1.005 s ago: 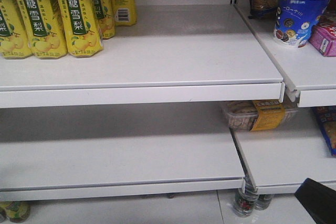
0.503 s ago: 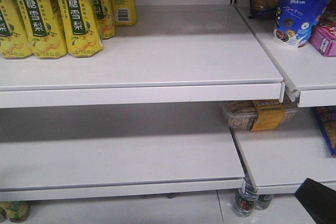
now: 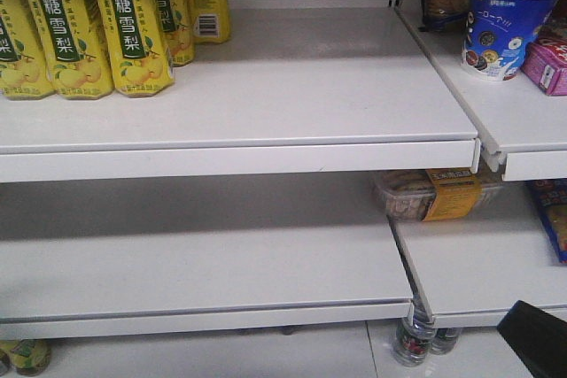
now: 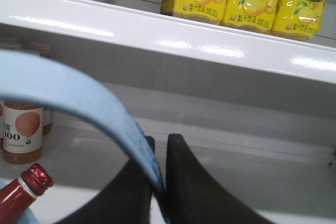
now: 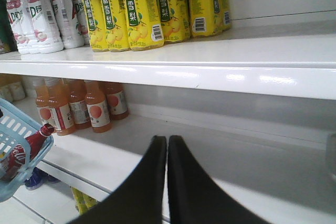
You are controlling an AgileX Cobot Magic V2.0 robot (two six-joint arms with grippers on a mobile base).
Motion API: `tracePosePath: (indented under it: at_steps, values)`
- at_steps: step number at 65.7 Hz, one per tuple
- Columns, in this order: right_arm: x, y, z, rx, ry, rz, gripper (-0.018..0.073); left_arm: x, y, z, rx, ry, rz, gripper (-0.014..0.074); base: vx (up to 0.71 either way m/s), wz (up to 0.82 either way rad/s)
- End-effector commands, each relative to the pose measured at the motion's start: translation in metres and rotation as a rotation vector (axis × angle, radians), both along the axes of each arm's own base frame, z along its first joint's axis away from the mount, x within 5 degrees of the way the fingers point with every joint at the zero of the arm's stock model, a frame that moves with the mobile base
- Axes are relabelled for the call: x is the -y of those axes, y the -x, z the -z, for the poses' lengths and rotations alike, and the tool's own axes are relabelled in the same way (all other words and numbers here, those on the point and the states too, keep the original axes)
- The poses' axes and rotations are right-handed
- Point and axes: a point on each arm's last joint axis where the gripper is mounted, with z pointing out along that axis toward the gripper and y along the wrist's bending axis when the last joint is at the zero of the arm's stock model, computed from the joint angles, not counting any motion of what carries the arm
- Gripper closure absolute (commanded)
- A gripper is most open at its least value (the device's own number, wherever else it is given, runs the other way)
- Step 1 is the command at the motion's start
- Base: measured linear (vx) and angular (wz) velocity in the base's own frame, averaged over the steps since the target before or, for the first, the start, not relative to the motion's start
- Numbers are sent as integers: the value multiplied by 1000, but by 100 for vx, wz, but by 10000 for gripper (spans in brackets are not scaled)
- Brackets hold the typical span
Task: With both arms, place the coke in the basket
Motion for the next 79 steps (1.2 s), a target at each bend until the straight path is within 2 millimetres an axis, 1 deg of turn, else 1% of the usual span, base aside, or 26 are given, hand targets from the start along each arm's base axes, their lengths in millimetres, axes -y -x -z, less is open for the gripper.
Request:
tracePosePath:
  at_steps: [1, 9, 14, 15, 16, 22, 24, 25, 31, 38, 43, 49, 59, 67, 71, 79]
  values:
    - [2, -2, -9, 20, -6, 28, 564, 1, 5, -25, 204, -97, -6, 603, 0, 0]
    - [4, -2, -16, -1, -164, 35, 564, 1, 5, -25, 204, -97, -6, 603, 0, 0]
    - [10, -6, -20, 11, -256, 105, 564, 1, 5, -25, 204, -97, -6, 603, 0, 0]
    - [12, -7, -21, 3, -299, 117, 564, 1, 5, -25, 204, -97, -6, 603, 0, 0]
    - [14, -7, -22, 17, -296, 136, 564, 1, 5, -25, 204, -97, -6, 603, 0, 0]
    - [23, -13, -17, 0, -350, 243, 564, 1, 5, -25, 204, -97, -6, 603, 0, 0]
    - [25, -15, -13, -32, -382, 274, 564, 1, 5, -25, 204, -97, -6, 603, 0, 0]
    - [26, -15, -12, -29, -368, 291, 564, 1, 5, -25, 204, -97, -6, 603, 0, 0]
    - [32, -18, -4, -147, -399, 373, 564, 1, 5, -25, 204, -97, -6, 603, 0, 0]
    - [33, -19, 7, -231, -328, 407, 564, 1, 5, -25, 204, -97, -6, 603, 0, 0]
    - [33, -18, 14, -228, -270, 408, 564, 1, 5, -25, 204, -97, -6, 603, 0, 0]
    - [32, -18, 24, -179, -224, 400, 564, 1, 5, -25, 204, -97, -6, 603, 0, 0]
    - [32, -17, 43, -28, -162, 388, 564, 1, 5, -25, 204, -97, -6, 603, 0, 0]
    - [32, -15, 59, 17, -122, 389, 564, 1, 5, -25, 204, -97, -6, 603, 0, 0]
    - [33, -14, 62, 0, -86, 394, 564, 1, 5, -25, 203, -97, -6, 603, 0, 0]
    - [36, -13, 62, 46, -21, 453, 564, 1, 5, -25, 202, -97, -6, 603, 0, 0]
